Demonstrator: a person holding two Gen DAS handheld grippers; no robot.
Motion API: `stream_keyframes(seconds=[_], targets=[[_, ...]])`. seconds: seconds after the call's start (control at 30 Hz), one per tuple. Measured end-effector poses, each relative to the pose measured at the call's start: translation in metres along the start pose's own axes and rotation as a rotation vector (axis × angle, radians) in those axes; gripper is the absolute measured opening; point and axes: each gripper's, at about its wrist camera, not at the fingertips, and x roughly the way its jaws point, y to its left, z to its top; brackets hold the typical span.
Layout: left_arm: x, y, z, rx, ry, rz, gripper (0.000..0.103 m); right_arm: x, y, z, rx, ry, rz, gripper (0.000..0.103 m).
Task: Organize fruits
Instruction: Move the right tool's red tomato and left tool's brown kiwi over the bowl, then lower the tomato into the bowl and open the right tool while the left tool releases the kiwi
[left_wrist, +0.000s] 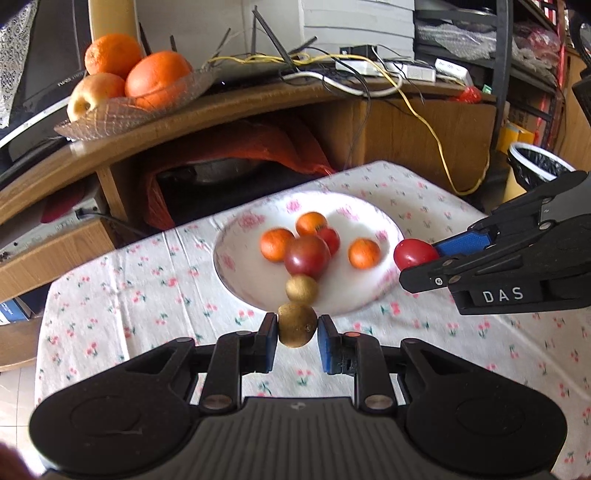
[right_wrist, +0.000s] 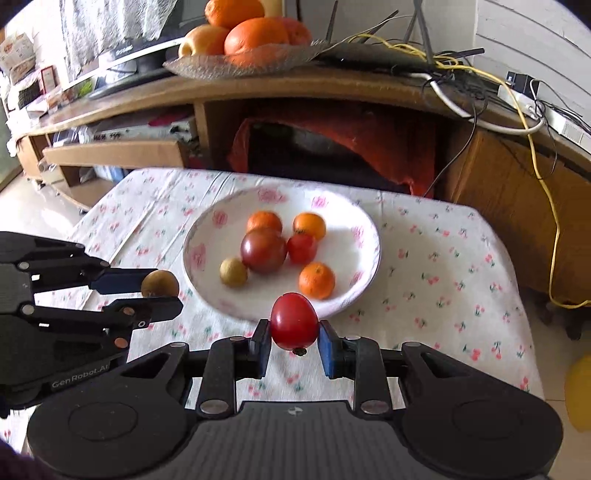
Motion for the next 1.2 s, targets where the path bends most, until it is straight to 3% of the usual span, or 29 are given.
stream_keyframes(seconds=[0.37,1.2], targets=[[0.022,0.01,0.013,-0.03,-0.002,0.042,0.032,0.015,-0.006,0.008,0.008,-0.009,-0.004,0.021],[0.043,0.007,0.015,-0.015,0.012,0.039,0.032,0.036,-0.008,0.016,-0.017,0.0,-0.001,0.022]])
